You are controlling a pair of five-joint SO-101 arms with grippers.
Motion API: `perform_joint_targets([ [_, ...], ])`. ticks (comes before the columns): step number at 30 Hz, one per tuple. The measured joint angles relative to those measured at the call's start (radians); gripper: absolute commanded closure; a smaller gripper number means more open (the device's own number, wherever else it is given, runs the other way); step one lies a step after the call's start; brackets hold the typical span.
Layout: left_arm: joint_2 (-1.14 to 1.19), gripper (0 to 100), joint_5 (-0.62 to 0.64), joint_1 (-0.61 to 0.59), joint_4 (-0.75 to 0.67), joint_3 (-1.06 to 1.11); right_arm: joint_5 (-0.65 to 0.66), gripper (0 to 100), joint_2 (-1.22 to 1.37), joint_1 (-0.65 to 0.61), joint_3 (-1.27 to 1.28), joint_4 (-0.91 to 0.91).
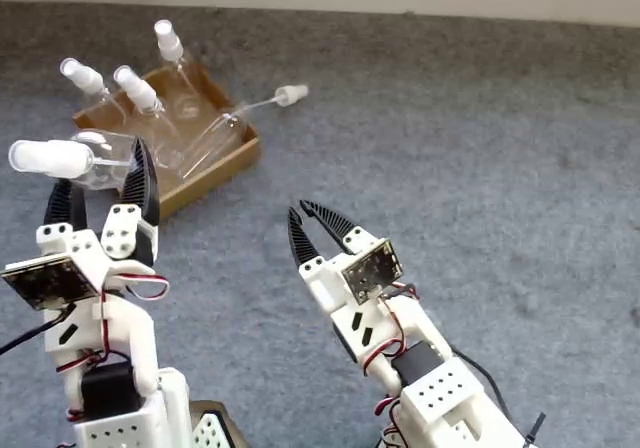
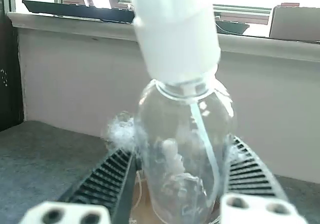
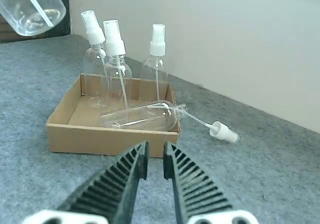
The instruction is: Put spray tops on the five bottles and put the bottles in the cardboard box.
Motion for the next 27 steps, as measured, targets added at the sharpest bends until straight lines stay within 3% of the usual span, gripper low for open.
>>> perform_joint_targets([
  [5,0.026,88,-0.034,0.000,0.051,-0.095,0.000,95.0,0.000,0.000,0.000,0.032],
  [16,0.572,88,-0.087,-0.002,0.051,-0.288,0.000,95.0,0.000,0.000,0.000,0.034],
  [27,0.842,88,-0.089,-0.032,-0.227,-0.233,0.000,95.0,0.000,0.000,0.000,0.034],
])
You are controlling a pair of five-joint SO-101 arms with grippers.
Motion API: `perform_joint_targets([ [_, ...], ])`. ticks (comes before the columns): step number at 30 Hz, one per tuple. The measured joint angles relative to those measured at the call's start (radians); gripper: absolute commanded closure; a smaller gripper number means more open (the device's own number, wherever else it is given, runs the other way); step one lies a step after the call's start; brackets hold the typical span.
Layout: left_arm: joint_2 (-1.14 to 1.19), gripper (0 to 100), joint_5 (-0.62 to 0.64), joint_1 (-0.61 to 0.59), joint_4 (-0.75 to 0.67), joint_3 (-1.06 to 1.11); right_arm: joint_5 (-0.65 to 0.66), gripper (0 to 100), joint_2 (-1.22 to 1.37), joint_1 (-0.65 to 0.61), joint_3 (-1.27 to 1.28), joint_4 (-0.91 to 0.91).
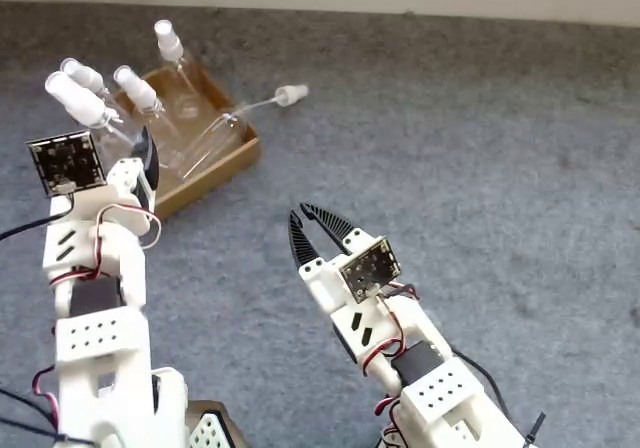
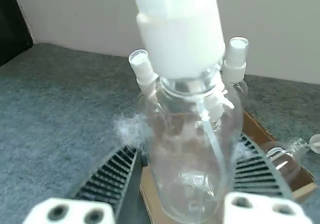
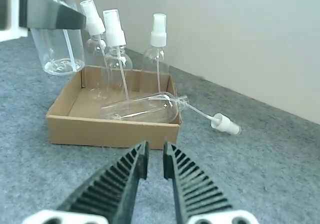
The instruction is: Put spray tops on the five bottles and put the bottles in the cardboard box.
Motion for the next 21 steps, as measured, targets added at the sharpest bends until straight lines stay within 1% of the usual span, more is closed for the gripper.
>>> perform_joint_targets([
  [4,0.098,88,-0.005,0.000,-0.089,0.003,0.000,95.0,0.000,0.000,0.000,0.000],
  [9,0.235,88,-0.005,0.000,-0.164,0.003,0.000,95.0,0.000,0.000,0.000,0.000],
  [16,0.434,88,-0.005,0.000,-0.354,0.003,0.000,95.0,0.000,0.000,0.000,0.000],
  [21,0.586,88,-0.005,-0.038,-0.506,0.003,0.000,95.0,0.000,0.000,0.000,0.000],
])
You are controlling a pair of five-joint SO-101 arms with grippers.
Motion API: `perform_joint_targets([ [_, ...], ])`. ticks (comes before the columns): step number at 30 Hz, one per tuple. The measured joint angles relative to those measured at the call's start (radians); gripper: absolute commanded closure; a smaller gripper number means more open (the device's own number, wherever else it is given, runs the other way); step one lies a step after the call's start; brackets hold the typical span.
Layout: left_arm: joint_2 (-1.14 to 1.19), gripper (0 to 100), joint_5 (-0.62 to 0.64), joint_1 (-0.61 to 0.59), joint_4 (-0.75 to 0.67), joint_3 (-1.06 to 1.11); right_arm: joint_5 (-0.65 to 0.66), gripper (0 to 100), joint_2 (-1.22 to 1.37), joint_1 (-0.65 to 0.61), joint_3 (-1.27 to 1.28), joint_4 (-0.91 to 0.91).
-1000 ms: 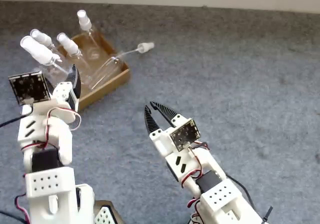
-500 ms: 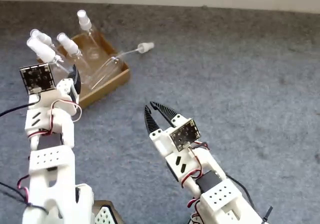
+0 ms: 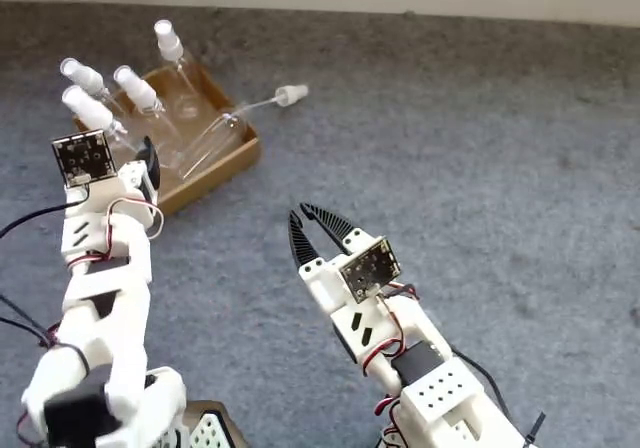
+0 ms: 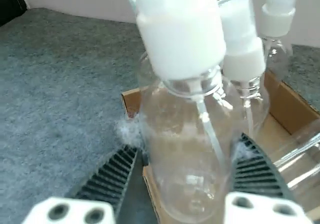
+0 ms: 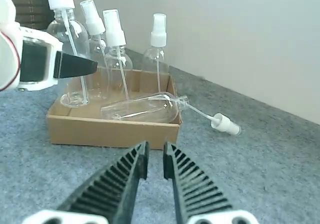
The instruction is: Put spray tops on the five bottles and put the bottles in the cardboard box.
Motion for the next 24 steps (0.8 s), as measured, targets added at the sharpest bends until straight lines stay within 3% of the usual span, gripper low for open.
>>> perform_joint_targets([
  [24,0.358,88,-0.002,-0.011,-0.049,-0.167,0.000,95.0,0.000,0.000,0.000,0.000],
])
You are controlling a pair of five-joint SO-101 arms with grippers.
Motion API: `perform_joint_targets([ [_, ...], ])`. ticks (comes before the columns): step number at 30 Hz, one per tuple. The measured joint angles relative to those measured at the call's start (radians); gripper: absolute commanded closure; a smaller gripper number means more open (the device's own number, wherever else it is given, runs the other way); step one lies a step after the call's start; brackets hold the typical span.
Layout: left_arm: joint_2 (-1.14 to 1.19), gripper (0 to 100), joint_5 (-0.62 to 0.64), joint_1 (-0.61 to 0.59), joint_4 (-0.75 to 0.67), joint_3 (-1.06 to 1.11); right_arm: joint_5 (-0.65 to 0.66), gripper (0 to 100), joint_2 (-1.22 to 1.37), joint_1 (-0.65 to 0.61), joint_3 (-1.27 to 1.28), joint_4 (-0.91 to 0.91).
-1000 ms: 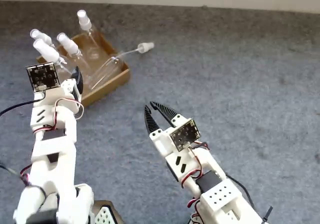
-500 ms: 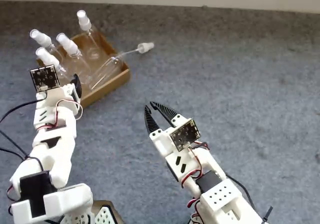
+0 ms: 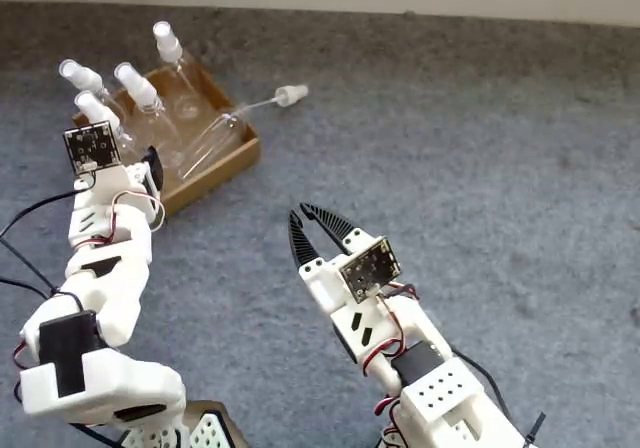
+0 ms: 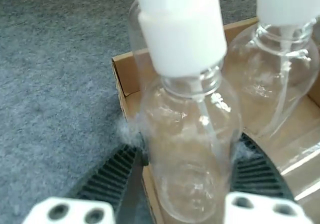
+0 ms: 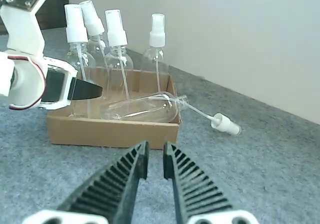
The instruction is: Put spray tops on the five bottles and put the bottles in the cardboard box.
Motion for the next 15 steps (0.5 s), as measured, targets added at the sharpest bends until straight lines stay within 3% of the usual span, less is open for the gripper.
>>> perform_joint_targets([
  [6,0.002,86,0.000,0.000,-0.003,0.000,0.000,95.0,0.000,0.000,0.000,0.000],
  [11,0.002,70,0.000,-0.002,-0.006,0.009,0.000,95.0,0.000,0.006,0.000,0.000],
  [15,0.003,68,0.000,-0.003,-0.008,0.040,0.000,95.0,0.000,0.012,0.000,0.000],
])
